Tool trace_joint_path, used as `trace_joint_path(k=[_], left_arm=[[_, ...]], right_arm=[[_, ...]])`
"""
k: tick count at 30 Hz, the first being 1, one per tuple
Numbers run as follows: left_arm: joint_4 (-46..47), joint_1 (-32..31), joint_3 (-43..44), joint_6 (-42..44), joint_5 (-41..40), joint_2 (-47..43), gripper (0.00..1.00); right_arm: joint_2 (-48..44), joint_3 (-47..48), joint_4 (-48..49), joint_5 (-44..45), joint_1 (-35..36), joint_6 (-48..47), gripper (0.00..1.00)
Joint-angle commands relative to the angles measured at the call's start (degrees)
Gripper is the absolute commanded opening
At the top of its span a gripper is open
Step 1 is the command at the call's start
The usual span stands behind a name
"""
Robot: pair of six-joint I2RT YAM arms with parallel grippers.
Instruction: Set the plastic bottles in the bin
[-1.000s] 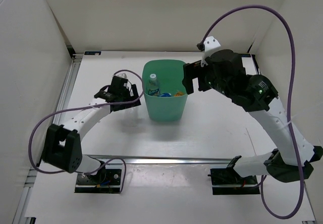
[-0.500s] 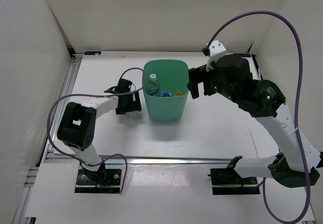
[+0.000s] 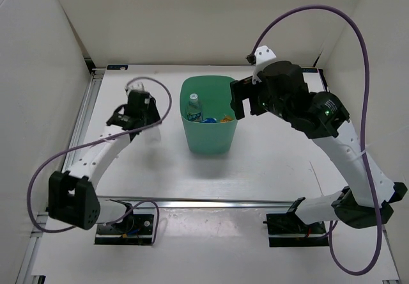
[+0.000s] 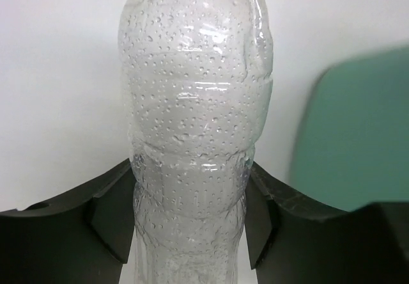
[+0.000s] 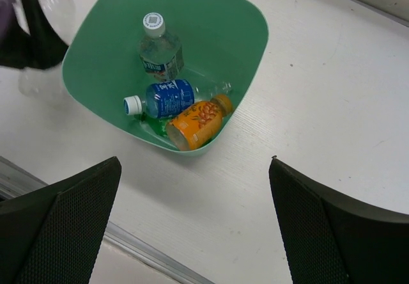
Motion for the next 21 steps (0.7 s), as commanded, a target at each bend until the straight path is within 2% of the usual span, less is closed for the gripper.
trace_joint_path(k=[1,3,8,12,17,21], left_arm=[[-0.9,0.1,12.5,1.1,-7.3,-6.1,0.35],[-0.9,-0.4,22.6,2.3,-5.8,-6.1,0.35],[-0.9,-4.6,45.1,3.3,7.3,4.4,0.35],[-0.9,-9.7,54.9,2.4,11.5,13.0,0.33],[-0.9,-16.3,56.8,2.4,9.4,17.8,0.35],[-0.9,-19.9,54.4,2.4,8.2,19.1,0.46]], right_arm=[[0.6,2.6,0.3,-0.2,-1.0,1.9,1.00],[0.6,2.6,0.3,-0.2,-1.8,3.6,1.00],[0.6,0.6,1.6,-2.1,-4.7,9.6,0.97],[-0.4,-0.6,1.6,-3.2,-7.4,10.5,0.96],[-2.5,-2.6,2.9,-5.2,-12.7,11.0,0.97],[-4.7,-5.0,3.5,-9.0,-17.2,11.0,0.99]])
